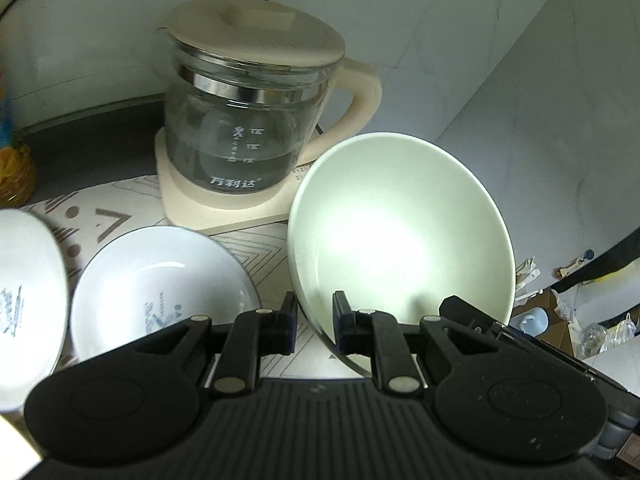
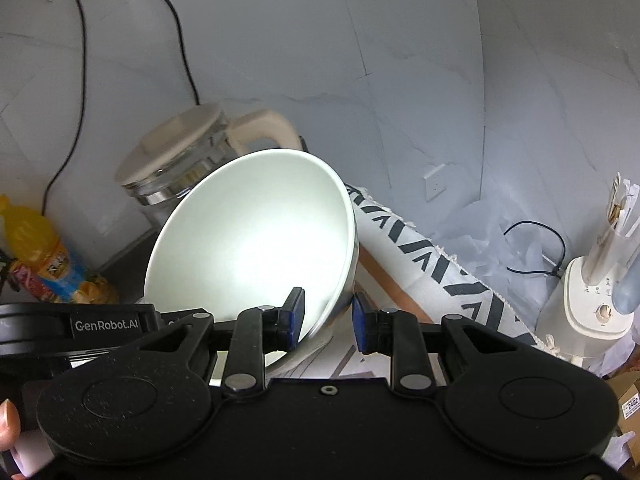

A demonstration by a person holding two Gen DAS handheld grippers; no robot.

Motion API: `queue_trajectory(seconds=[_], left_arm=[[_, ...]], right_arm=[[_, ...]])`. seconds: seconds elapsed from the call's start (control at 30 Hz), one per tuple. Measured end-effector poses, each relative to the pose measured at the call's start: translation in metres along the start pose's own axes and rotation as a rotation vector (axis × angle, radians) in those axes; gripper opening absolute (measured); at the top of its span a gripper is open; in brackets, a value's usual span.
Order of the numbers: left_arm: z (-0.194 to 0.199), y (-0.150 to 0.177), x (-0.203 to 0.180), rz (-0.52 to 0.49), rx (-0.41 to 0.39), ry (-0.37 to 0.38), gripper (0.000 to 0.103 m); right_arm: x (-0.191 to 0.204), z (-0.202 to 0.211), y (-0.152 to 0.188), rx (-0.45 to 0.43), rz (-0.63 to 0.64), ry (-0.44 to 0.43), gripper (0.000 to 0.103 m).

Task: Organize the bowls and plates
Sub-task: 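Lift the smaller pale green bowl and carry it over the bowl stack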

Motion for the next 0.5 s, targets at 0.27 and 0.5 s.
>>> queue_trajectory(seconds=[0.27, 0.5], left_arm=[[0.033, 0.015, 0.003, 0.020, -0.036, -0.026, 0.016], [0.059, 0.030, 0.006, 0.036, -0.061, -0.049, 0.016]], right_arm=[[0.012, 0.024, 0.008, -0.008, 0.031, -0.042, 0.025], [0.020, 0.042, 0.022, -0.005, 0.055, -0.073, 0.025]])
Point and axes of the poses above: each gripper's, at about its wrist camera, not at the fingertips, and z roughly against the way its jaws point, x to its left, y to its underside, the point moved 10 cm from there along -z, roughly the way its jaws point, and after that the axes turned 12 degrees about -z, right-handed, at the moved point
